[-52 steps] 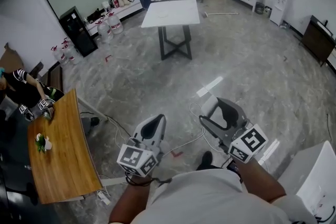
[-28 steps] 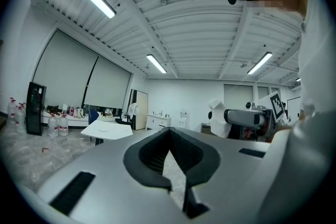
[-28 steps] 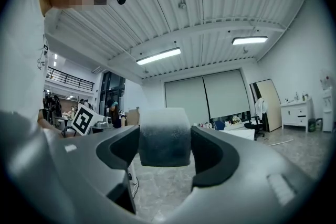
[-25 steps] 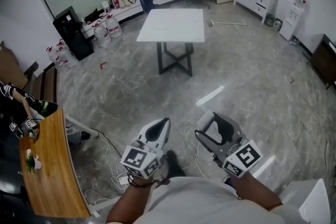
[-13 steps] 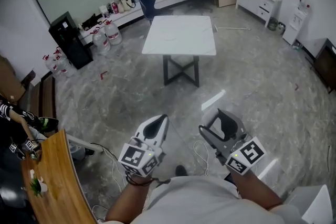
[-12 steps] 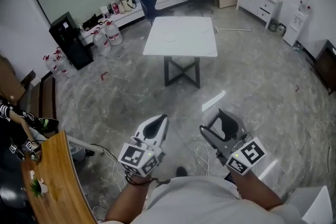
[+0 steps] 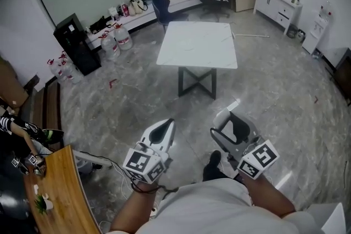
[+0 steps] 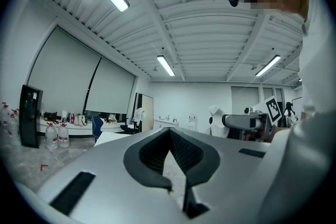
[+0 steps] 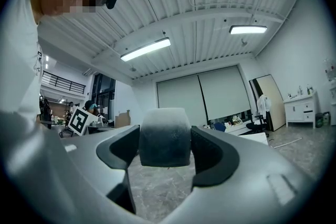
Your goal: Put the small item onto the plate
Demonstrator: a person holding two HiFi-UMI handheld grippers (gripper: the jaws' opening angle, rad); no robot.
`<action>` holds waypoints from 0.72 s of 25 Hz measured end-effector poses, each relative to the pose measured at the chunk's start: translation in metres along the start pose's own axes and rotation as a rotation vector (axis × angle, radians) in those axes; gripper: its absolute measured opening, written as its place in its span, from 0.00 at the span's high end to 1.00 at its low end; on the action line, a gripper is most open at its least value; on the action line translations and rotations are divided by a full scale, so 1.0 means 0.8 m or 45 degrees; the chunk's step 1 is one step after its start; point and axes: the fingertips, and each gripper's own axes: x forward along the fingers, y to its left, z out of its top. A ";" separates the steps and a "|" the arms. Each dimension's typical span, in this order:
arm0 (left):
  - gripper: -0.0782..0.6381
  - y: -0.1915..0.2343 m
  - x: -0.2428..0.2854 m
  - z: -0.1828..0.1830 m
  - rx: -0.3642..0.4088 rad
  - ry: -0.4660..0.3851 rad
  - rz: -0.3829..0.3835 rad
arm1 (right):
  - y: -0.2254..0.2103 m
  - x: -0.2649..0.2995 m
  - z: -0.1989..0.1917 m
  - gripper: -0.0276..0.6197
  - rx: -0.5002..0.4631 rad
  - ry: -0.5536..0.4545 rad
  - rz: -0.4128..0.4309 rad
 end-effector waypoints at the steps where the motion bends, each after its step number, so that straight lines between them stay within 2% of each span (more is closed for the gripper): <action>1: 0.88 0.007 0.009 0.002 0.006 -0.005 0.009 | -0.010 0.009 -0.002 0.50 0.002 -0.001 0.008; 9: 0.88 0.097 0.109 0.013 0.042 -0.014 0.109 | -0.123 0.108 -0.004 0.50 0.017 -0.007 0.051; 18: 0.88 0.174 0.299 0.025 0.021 -0.018 0.189 | -0.302 0.209 0.021 0.50 0.021 0.007 0.130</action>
